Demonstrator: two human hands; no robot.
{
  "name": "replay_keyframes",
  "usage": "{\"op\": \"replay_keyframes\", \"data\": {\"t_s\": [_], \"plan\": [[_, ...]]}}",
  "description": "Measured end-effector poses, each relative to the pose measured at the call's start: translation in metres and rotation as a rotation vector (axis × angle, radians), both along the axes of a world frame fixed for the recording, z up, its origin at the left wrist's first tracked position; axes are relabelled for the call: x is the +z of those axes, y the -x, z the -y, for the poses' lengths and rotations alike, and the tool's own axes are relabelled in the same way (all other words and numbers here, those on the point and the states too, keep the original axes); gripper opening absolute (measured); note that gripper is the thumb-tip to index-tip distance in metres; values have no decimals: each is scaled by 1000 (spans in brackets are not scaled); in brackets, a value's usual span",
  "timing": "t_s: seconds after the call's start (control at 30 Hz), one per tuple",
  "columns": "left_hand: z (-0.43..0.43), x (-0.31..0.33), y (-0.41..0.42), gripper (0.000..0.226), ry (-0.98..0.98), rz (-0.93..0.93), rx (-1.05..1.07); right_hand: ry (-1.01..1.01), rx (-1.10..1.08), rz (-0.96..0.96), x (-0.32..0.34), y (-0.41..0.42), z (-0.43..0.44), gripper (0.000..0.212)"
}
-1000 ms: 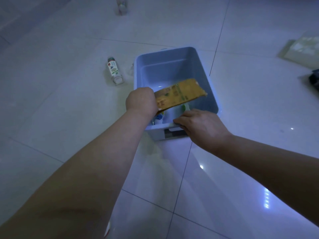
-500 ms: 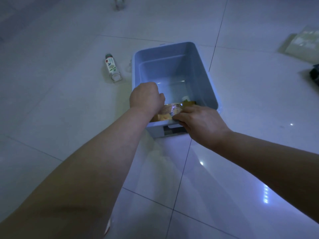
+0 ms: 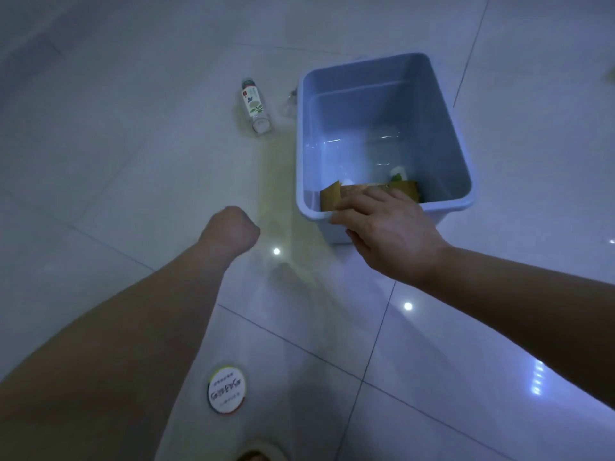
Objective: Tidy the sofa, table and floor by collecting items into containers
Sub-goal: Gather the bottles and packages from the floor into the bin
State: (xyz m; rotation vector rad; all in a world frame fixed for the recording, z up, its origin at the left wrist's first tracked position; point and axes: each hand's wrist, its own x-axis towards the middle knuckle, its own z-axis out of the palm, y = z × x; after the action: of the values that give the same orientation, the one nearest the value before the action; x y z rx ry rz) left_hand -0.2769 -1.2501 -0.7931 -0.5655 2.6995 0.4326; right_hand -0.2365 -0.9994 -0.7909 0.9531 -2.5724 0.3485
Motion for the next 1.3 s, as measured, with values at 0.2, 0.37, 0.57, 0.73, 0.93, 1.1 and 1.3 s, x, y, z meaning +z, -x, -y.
{"op": "replay_keyframes", "data": {"t_s": [0.2,0.37,0.57,0.73,0.93,1.1,1.3], "plan": [[41,-20,-63,22,-62,576,-121,10,187,71,-9,-13,41,30],[57,-35,-96,52,214,697,-406,-16,275,168,-16,-21,60,32],[56,-59,-160,125,103,751,-147,-34,303,210,-25,-26,65,32],[48,-77,-179,121,238,743,-240,-29,294,237,-25,-22,63,32],[43,-76,-153,97,185,561,-225,-22,281,236,-23,-14,59,31],[34,-72,-109,78,101,338,-177,-29,237,206,-21,-10,47,30],[22,-35,-44,86,-187,-161,132,-16,149,-6,-11,1,24,28]]}}
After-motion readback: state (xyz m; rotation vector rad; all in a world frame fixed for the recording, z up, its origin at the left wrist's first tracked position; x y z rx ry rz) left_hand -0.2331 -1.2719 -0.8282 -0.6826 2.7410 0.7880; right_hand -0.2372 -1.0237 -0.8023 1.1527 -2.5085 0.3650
